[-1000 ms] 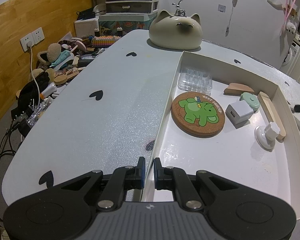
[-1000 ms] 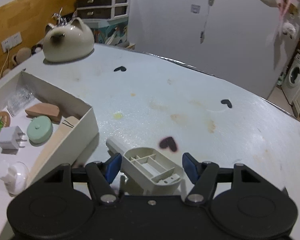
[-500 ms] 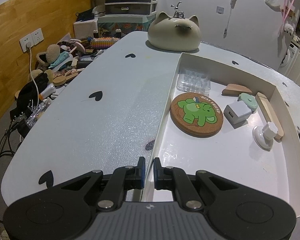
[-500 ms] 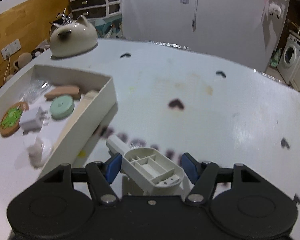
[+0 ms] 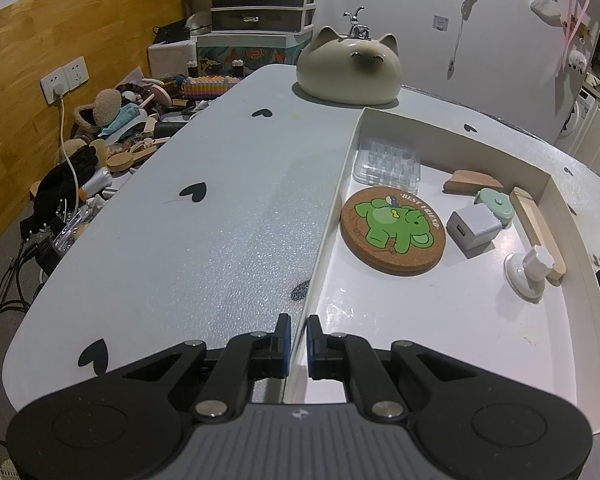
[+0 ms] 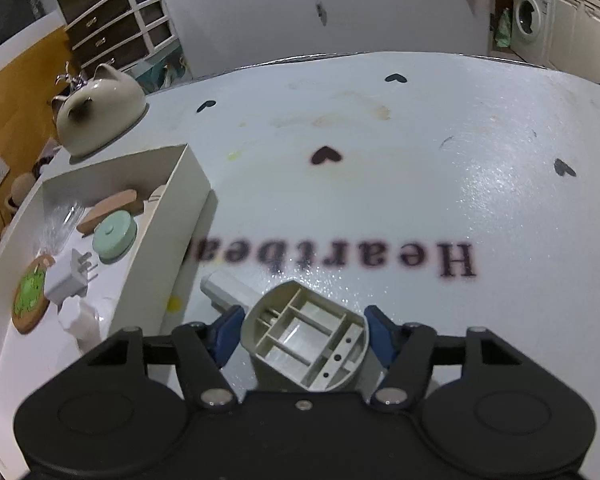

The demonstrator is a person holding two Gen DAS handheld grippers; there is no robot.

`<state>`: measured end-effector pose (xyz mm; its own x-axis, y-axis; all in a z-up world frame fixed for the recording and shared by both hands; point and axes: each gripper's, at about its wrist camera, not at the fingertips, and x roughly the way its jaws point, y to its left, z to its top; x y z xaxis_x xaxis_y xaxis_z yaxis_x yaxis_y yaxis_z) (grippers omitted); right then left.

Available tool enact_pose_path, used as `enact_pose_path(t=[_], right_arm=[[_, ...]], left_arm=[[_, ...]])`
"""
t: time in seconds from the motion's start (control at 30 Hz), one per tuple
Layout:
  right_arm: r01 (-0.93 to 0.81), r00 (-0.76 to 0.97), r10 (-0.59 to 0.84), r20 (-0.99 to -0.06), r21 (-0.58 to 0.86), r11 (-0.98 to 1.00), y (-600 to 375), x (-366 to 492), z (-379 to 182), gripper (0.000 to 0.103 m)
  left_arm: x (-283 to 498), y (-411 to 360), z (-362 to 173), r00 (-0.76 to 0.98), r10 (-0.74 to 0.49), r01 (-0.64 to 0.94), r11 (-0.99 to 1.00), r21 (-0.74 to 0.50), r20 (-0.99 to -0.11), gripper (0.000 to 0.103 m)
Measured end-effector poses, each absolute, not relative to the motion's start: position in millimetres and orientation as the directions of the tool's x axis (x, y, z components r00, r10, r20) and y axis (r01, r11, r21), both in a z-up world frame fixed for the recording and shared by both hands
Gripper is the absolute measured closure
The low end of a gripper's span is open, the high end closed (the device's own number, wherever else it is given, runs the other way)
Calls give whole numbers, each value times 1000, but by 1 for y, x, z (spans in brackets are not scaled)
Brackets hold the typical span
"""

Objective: Organize rigid objects
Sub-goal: 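Carry the beige holder with the right tool over the box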

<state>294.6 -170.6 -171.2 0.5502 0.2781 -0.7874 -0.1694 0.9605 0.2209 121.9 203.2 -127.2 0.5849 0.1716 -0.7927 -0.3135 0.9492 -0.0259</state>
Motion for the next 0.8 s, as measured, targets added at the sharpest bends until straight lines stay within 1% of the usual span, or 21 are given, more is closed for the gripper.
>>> enact_pose_path(t=[0.13,0.3,0.4,0.5,0.63,0.8], right_arm=[[-166,569,270,-777,213,963,-170,295,-167,37],[-177,646,319,-694,270,947,-167,293,-132,37],[-244,665,389,-638,308,920,-151,291,-109,37],[-350,633,478,-609,325,878,-120,286,-95,37],[-475,547,565,-618,326,817,-73,275,-95,37],[-582,431,616,-660,318,748,-20,264,-108,37]], left_arm=[[122,203,-127,585,172,-314,949,-26,-792,95],[122,204,-127,586,171,-314,949,-27,-792,95],[122,203,-126,586,170,-314,949,-28,-792,95],[121,203,-126,587,170,-313,949,-28,-792,95],[121,203,-126,587,170,-313,949,-28,-792,96],[121,204,-127,587,170,-313,950,-28,-792,96]])
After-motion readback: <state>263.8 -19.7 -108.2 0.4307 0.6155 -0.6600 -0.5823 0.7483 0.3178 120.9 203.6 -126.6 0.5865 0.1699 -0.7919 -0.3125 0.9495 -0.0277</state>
